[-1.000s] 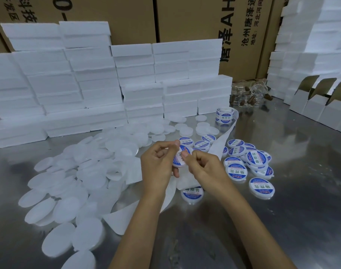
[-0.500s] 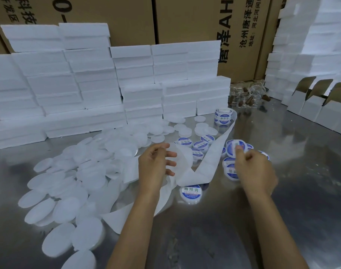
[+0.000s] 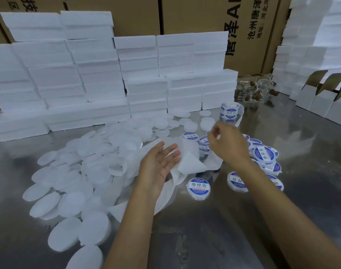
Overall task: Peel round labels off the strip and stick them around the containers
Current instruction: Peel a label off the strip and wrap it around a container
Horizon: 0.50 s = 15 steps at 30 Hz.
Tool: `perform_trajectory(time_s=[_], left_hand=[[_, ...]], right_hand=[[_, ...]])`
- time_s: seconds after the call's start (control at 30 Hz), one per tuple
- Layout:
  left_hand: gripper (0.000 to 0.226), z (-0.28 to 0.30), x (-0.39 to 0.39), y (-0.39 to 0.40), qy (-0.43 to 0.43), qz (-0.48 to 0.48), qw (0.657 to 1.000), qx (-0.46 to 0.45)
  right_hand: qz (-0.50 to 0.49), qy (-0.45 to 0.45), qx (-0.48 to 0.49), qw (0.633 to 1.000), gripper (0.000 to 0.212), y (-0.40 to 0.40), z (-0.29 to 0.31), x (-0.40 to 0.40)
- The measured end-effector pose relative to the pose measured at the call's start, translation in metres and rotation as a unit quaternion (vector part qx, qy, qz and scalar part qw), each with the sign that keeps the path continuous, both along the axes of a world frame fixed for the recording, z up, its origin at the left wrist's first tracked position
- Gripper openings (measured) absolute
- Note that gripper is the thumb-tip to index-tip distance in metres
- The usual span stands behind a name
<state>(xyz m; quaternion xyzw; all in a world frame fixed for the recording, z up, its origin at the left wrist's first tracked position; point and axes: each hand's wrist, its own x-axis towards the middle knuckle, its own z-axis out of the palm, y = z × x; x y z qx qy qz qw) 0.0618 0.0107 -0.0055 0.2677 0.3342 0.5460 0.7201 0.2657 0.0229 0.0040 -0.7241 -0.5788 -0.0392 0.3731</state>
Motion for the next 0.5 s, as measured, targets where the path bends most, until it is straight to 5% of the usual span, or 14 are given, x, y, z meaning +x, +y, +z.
perform_trajectory(time_s=[0.3,0.5], left_hand=[[0.025,-0.013,0.000,0.022,-0.008,-0.024,0.999,-0.038],[0.027,-0.018,-0.002,0.035,-0.009,-0.036,0.998,-0.042]], right_hand=[[0.046,-0.059,-0.203,0.976,0.041,0.121,-0.011,-0.007],[-0.014,-0.086,-0.172,0.981,0.020,0.147,-0.018,-0.008]])
